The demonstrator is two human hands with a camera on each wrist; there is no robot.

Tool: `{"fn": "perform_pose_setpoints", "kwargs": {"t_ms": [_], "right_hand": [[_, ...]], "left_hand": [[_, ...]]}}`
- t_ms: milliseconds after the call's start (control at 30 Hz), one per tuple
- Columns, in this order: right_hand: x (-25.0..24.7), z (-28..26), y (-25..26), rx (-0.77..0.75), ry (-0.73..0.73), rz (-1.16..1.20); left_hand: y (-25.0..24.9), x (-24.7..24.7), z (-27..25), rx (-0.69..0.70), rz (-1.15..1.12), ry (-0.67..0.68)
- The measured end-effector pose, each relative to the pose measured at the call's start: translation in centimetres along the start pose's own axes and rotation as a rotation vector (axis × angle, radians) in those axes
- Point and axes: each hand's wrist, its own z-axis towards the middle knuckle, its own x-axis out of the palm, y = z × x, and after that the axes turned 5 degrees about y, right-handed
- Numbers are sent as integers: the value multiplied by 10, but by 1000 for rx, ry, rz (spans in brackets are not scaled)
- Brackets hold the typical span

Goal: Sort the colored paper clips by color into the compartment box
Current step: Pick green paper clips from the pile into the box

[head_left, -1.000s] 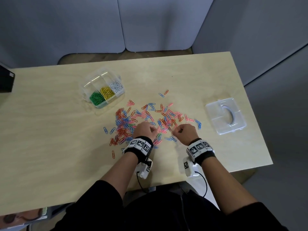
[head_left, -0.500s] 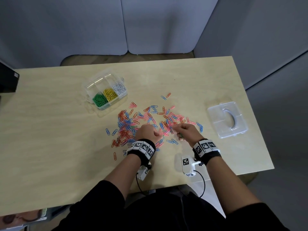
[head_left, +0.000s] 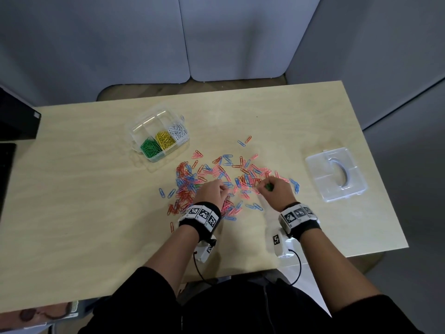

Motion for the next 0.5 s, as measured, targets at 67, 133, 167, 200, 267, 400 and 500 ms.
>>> {"fn": "perform_pose_setpoints", "kwargs": {"t_ms": [67,133,167,200,267,400,500], "right_hand": [[-5,2,-9,22,22,170],[-8,2,-9,61,94,385],[-9,1,-4,94,161,536],[-8,0,4,129,236,695],[-8,-3,30,172,381,926],[10,7,74,71,482,744],[39,23,102,-185,359,126]], "left_hand": [[3,-5,0,-46,-52,9],[10,-10,1,-43,-124,29],[14,-13,2,-31,-160,25],[19,-17,1,-20,-196,9],[31,-25,-1,-6,-225,-29],[62,-35,-15,-83,-319,-90],[88,-37,-26,-233,-376,-135]]}}
